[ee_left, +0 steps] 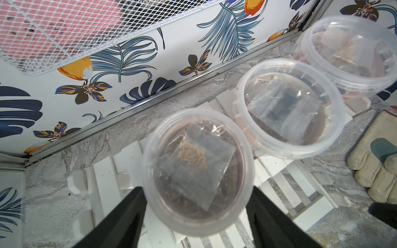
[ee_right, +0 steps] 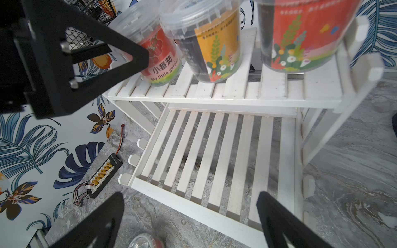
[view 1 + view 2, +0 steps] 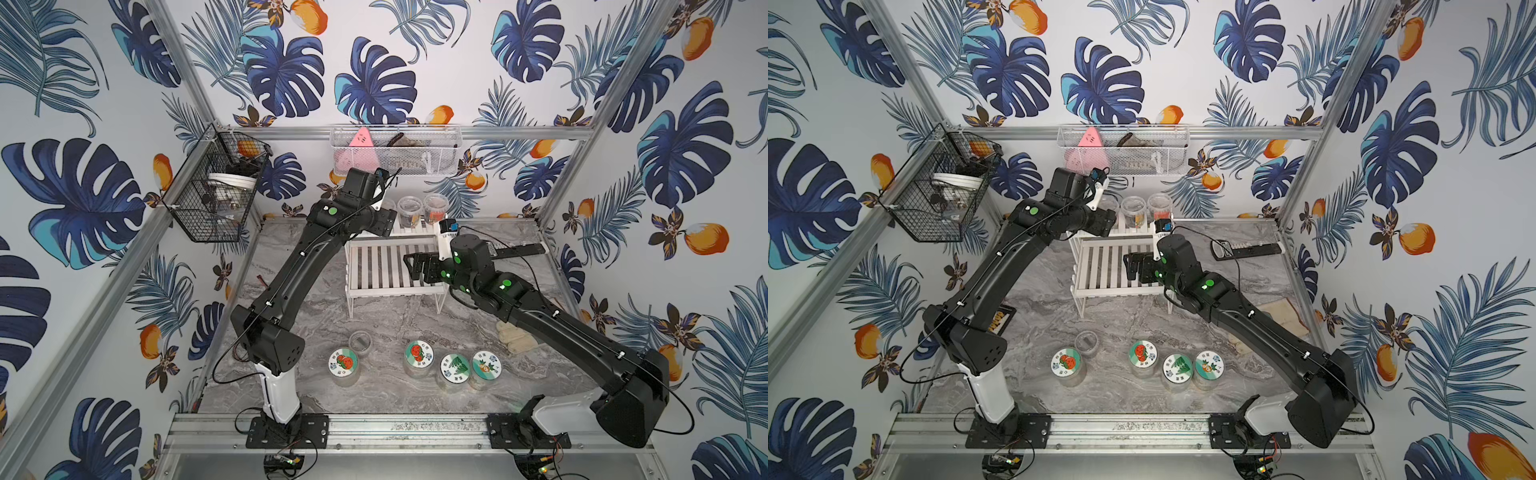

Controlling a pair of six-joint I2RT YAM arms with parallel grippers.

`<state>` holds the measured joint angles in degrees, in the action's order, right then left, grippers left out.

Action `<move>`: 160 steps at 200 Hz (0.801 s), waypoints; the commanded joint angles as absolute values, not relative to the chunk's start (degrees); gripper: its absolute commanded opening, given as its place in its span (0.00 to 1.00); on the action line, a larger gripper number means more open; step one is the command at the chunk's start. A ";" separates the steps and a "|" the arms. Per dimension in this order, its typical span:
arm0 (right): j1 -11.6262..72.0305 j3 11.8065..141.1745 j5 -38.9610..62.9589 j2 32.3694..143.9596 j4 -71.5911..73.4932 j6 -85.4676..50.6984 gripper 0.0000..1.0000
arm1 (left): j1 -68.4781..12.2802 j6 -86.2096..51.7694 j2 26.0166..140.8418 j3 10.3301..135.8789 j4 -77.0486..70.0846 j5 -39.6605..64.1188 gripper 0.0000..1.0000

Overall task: Place the seed container on the shelf
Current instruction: Place the seed jar on the shelf.

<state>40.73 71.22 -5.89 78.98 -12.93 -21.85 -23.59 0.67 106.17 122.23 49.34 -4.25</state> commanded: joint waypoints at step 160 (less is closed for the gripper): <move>40.52 69.92 -0.94 76.05 -14.34 -19.86 1.00 | -23.38 -0.77 96.16 113.14 47.02 -1.88 0.98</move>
<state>40.49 70.32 -3.86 77.01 -13.78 -21.34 -23.59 -0.16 98.06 114.45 48.73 -4.05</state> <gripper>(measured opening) 0.998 0.973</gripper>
